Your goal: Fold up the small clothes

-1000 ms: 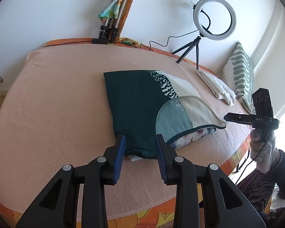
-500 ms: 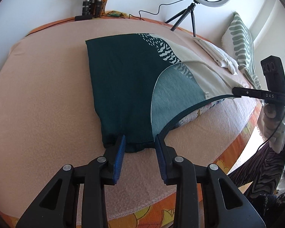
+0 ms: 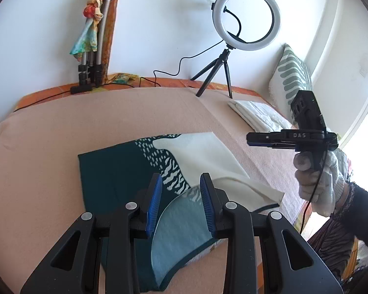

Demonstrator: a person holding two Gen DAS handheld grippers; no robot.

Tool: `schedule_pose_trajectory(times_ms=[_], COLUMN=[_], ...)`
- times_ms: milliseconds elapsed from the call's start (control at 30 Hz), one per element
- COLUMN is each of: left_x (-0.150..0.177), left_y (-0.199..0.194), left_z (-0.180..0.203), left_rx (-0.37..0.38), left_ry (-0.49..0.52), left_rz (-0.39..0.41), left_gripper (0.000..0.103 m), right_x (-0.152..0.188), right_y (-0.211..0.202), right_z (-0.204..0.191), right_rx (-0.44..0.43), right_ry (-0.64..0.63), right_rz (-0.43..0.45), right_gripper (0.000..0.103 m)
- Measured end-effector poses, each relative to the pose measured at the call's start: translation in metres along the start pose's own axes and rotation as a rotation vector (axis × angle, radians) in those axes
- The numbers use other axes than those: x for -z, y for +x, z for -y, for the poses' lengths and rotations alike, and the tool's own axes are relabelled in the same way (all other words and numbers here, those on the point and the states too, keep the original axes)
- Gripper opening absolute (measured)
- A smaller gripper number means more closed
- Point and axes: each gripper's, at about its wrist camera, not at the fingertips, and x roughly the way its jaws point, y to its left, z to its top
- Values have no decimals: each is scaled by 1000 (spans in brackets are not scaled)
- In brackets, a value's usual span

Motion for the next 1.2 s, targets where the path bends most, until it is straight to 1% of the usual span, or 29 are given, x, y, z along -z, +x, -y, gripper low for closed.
schedule_pose_trajectory(times_ms=[67, 133, 233, 300, 400, 433, 500, 567, 600, 633, 700, 733, 800, 833, 900, 933, 967, 1033, 1067, 1100, 1167, 1200], left_x=[-10, -16, -19, -18, -16, -14, -7, 3, 8, 11, 14, 13, 9, 6, -3, -8, -13, -20, -23, -26, -31, -33], left_y=[19, 35, 53, 63, 77, 82, 95, 107, 111, 109, 107, 105, 97, 90, 77, 69, 61, 50, 48, 47, 56, 63], left_z=[3, 4, 2, -2, -4, -5, -5, -6, -6, -5, 0, 0, -5, -6, -7, -8, -10, -16, -21, -28, -39, -44], left_rx=[-13, -16, -17, -15, -29, -35, -37, -54, -60, -66, -85, -83, -60, -50, -38, -37, -41, -97, -120, -126, -134, -145], left_ry=[12, 11, 7, -4, 10, 20, 27, 35, 42, 70, 123, 118, 66, 48, 31, 22, 14, 11, 3, -20, -67, -72], left_rz=[-1, -8, -26, -41, -69, -80, -129, -181, -199, -172, -174, -183, -180, -161, -117, -91, -64, -26, -14, -4, -11, -19], left_gripper=[30, 30, 30, 30, 30, 30, 30, 30, 30, 30, 30, 30, 30, 30, 30, 30, 30, 30, 30, 30, 30, 30], right_x=[-13, -22, -28, -32, -36, -37, -40, -43, -43, -43, -42, -42, -41, -42, -43, -43, -42, -42, -41, -40, -36, -34], right_y=[21, 41, 65, 70, 74, 73, 67, 64, 63, 63, 65, 67, 65, 61, 49, 43, 36, 29, 30, 34, 46, 55], right_z=[13, 23, 33, 32, 24, 19, 8, 2, 1, 2, 1, 0, 2, 1, -4, -9, -16, -37, -49, -60, -83, -92], right_rx=[27, 35, -7, -27, -43, -18, 46, 121, 141, 158, 196, 207, 181, 184, 236, 238, 217, 180, 158, 141, 107, 102], right_ry=[40, 74, 124, 126, 94, 69, 8, -29, -40, -44, -61, -71, -54, -46, -61, -80, -106, -176, -212, -244, -293, -322], right_rz=[-9, -22, -67, -57, -54, -41, -9, 12, 22, 26, 22, 14, -5, 5, 32, 46, 55, 56, 42, 24, -19, -42], right_gripper=[38, 38, 38, 38, 6, 5, 4, 3, 3, 3, 3, 3, 3, 3, 6, 6, 6, 6, 6, 6, 6, 6])
